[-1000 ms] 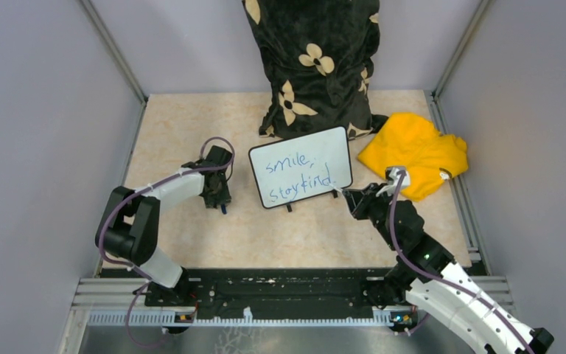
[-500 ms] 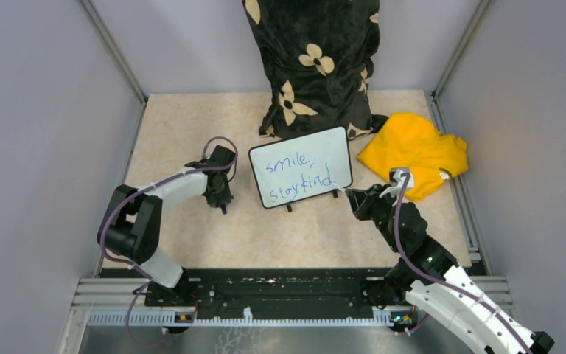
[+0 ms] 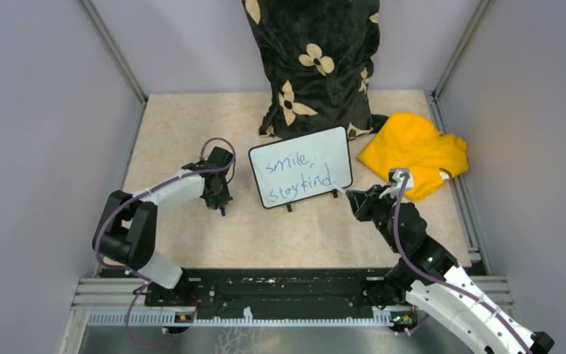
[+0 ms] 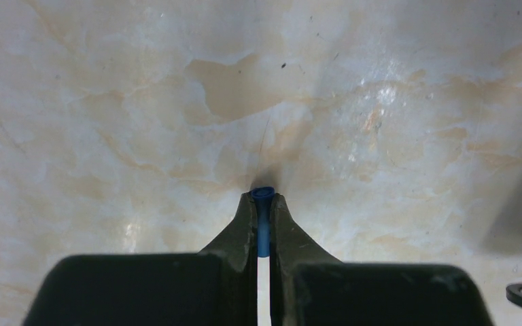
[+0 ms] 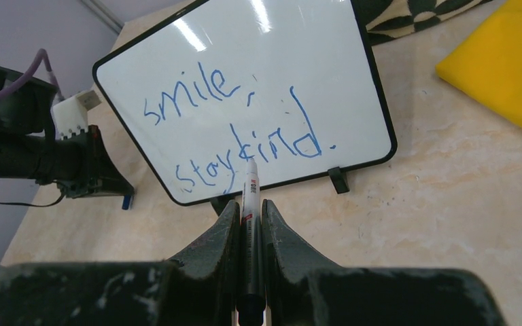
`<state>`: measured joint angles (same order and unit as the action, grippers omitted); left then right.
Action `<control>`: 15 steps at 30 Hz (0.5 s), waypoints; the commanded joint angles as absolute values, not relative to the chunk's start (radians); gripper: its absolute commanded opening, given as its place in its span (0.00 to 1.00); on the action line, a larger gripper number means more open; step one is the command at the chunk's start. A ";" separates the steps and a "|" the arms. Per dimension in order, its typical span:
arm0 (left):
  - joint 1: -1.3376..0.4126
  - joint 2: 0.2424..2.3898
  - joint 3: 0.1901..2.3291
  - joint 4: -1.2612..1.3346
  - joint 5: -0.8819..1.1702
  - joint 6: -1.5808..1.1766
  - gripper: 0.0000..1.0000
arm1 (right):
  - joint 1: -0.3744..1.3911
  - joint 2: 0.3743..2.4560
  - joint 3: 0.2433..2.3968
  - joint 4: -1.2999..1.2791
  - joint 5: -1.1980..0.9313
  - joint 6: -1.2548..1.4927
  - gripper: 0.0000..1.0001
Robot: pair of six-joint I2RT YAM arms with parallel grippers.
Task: Write a sentence on the whiteboard
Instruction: Close the whiteboard marker at the center of the board.
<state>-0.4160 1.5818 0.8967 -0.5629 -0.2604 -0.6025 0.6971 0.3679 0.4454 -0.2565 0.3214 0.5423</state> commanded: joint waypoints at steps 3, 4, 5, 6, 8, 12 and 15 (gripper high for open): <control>-0.397 1.356 0.939 -0.639 -0.240 -0.620 0.00 | 0.685 0.379 0.518 -0.229 0.332 0.508 0.00; -0.392 1.315 0.953 -0.629 -0.223 -0.605 0.00 | 0.686 0.388 0.530 -0.222 0.331 0.502 0.00; -0.390 1.270 0.959 -0.601 -0.195 -0.580 0.00 | 0.687 0.396 0.542 -0.214 0.333 0.498 0.00; -0.385 1.229 0.957 -0.563 -0.168 -0.555 0.00 | 0.685 0.406 0.555 -0.201 0.336 0.494 0.00; -0.373 1.152 0.946 -0.439 -0.100 -0.513 0.00 | 0.686 0.434 0.581 -0.154 0.339 0.479 0.00; -0.360 1.078 0.974 -0.262 0.044 -0.478 0.00 | 0.687 0.548 0.677 -0.059 0.337 0.431 0.00; -0.360 1.059 1.004 -0.131 0.163 -0.500 0.00 | 0.700 0.646 0.777 0.004 0.332 0.393 0.00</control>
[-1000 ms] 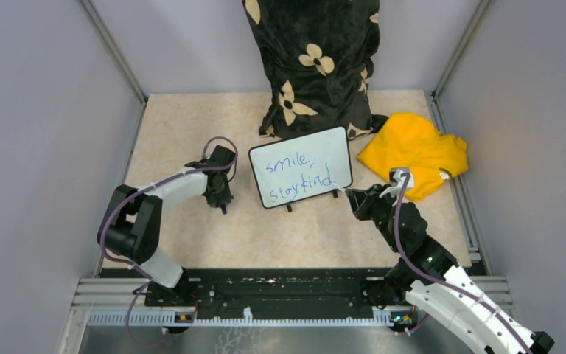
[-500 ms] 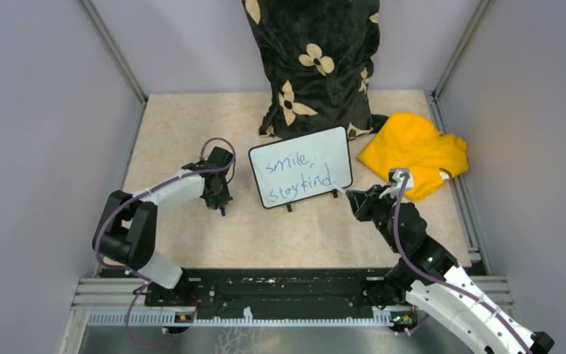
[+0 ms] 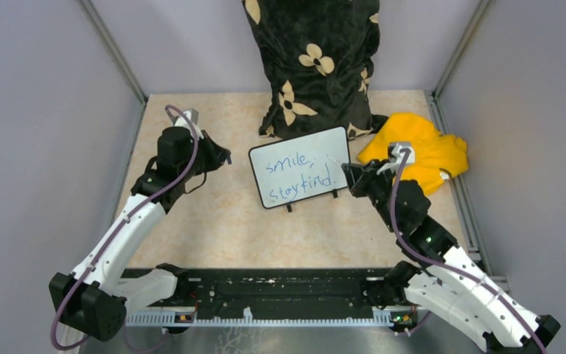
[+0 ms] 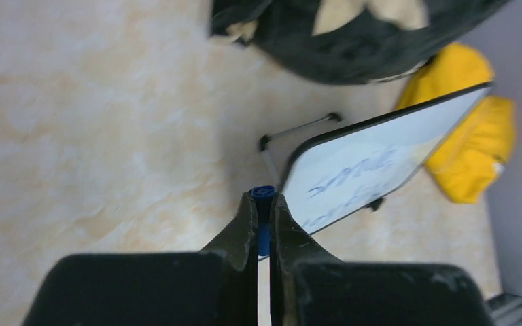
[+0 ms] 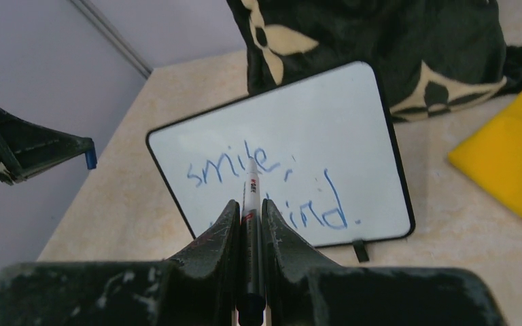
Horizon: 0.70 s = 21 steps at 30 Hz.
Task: Write a sentence on the whiteboard
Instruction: Close the whiteboard marker at the center of the board.
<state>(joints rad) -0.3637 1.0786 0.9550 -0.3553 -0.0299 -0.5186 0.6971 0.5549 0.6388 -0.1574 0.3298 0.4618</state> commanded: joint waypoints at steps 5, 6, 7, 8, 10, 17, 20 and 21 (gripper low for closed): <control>-0.360 1.022 1.009 0.075 0.282 -0.598 0.00 | 0.863 0.752 0.895 0.167 0.453 0.225 0.00; -0.361 1.014 1.007 0.108 0.298 -0.620 0.00 | 0.931 0.769 0.903 0.214 0.505 0.167 0.00; -0.360 1.006 1.003 0.136 0.313 -0.641 0.00 | 0.996 0.785 0.904 0.265 0.560 0.103 0.00; -0.360 0.997 0.998 0.166 0.330 -0.662 0.00 | 1.066 0.799 0.900 0.327 0.609 0.044 0.00; -0.360 0.981 0.981 0.228 0.366 -0.706 0.00 | 1.191 0.828 0.871 0.470 0.703 -0.099 0.00; -0.360 0.923 0.900 0.413 0.407 -0.901 0.00 | 1.503 1.006 0.721 1.140 0.859 -0.670 0.00; -0.360 0.911 0.867 0.496 0.418 -1.007 0.00 | 1.566 1.101 0.698 1.376 0.865 -0.857 0.00; -0.360 0.910 0.855 0.527 0.422 -1.049 0.00 | 1.582 1.126 0.695 1.435 0.859 -0.899 0.00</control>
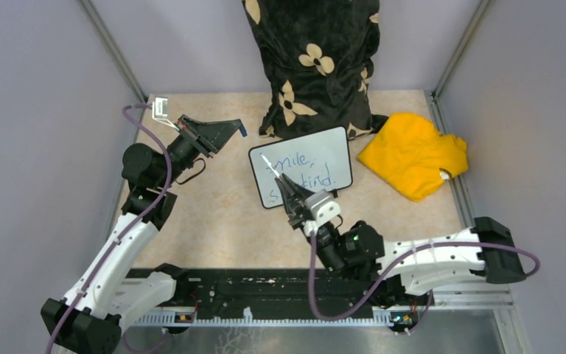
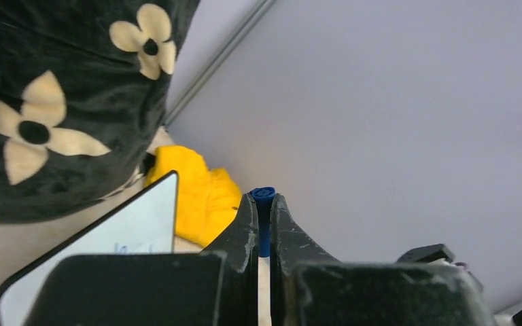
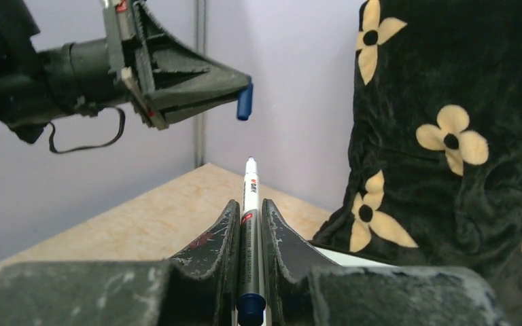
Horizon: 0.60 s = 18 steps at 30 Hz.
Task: Write a sentence on the whiteboard
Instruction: Close the whiteboard marker at the center of the board.
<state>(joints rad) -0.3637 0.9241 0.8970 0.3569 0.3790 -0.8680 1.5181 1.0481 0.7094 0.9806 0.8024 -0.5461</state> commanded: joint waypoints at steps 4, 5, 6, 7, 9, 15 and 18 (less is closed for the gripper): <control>-0.360 0.907 0.809 0.636 0.428 -1.215 0.00 | 1.613 1.209 0.694 1.592 0.837 -0.996 0.00; -0.360 0.907 0.802 0.649 0.430 -1.244 0.00 | 1.618 1.225 0.696 1.624 0.836 -1.011 0.00; -0.360 0.907 0.798 0.654 0.431 -1.271 0.00 | 1.621 1.241 0.697 1.648 0.832 -1.024 0.00; -0.360 0.906 0.794 0.655 0.432 -1.291 0.00 | 1.624 1.253 0.700 1.664 0.829 -1.034 0.00; -0.360 0.902 0.780 0.656 0.431 -1.331 0.00 | 1.627 1.271 0.705 1.682 0.821 -1.038 0.00; -0.360 0.894 0.754 0.669 0.436 -1.399 0.00 | 1.626 1.297 0.727 1.676 0.795 -1.004 0.00; -0.359 0.894 0.749 0.677 0.445 -1.417 0.00 | 1.626 1.291 0.733 1.646 0.782 -0.965 0.00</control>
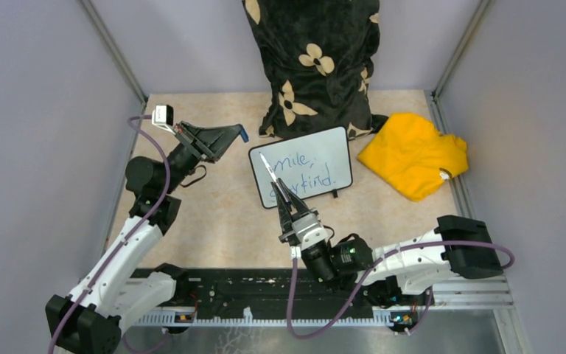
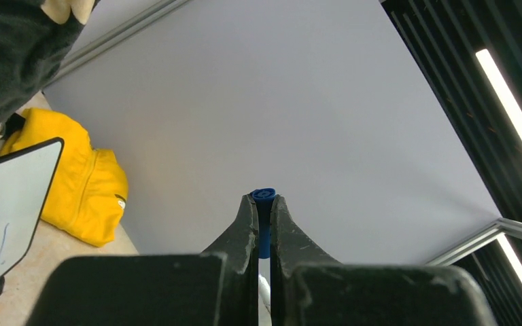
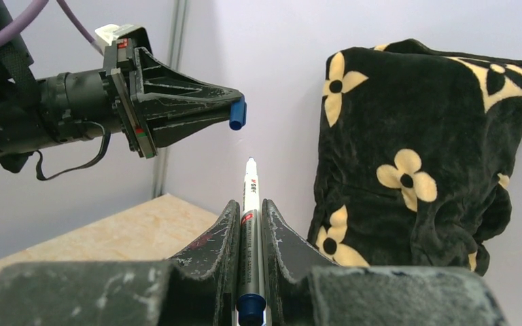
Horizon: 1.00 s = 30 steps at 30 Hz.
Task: Write a sentence on the whiteboard
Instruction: Close the whiteboard marker at the center of the board.
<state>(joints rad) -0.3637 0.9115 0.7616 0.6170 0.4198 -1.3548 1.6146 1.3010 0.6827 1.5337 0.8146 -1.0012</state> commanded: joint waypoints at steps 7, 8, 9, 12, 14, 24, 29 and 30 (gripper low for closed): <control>-0.360 0.909 0.753 0.694 0.490 -1.434 0.00 | 1.626 1.281 0.747 1.602 0.772 -0.901 0.00; -0.360 0.911 0.749 0.703 0.493 -1.437 0.00 | 1.626 1.283 0.748 1.598 0.771 -0.896 0.00; -0.360 0.912 0.744 0.710 0.496 -1.440 0.00 | 1.626 1.284 0.750 1.597 0.772 -0.893 0.00; -0.360 0.916 0.738 0.719 0.504 -1.444 0.00 | 1.626 1.283 0.751 1.597 0.771 -0.883 0.00; -0.360 0.920 0.737 0.719 0.513 -1.444 0.00 | 1.626 1.284 0.753 1.597 0.771 -0.877 0.00; -0.360 0.920 0.735 0.696 0.475 -1.470 0.00 | 1.626 1.261 0.740 1.577 0.771 -0.845 0.00; -0.360 0.912 0.740 0.646 0.415 -1.533 0.00 | 1.626 1.257 0.735 1.578 0.775 -0.841 0.00; -0.360 0.914 0.747 0.640 0.414 -1.539 0.00 | 1.626 1.255 0.736 1.576 0.775 -0.841 0.00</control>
<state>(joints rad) -0.3637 0.9230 0.7361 0.6575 0.4595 -1.4841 1.6146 1.2892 0.7094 1.5288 0.7845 -0.8646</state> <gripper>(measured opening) 0.028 0.123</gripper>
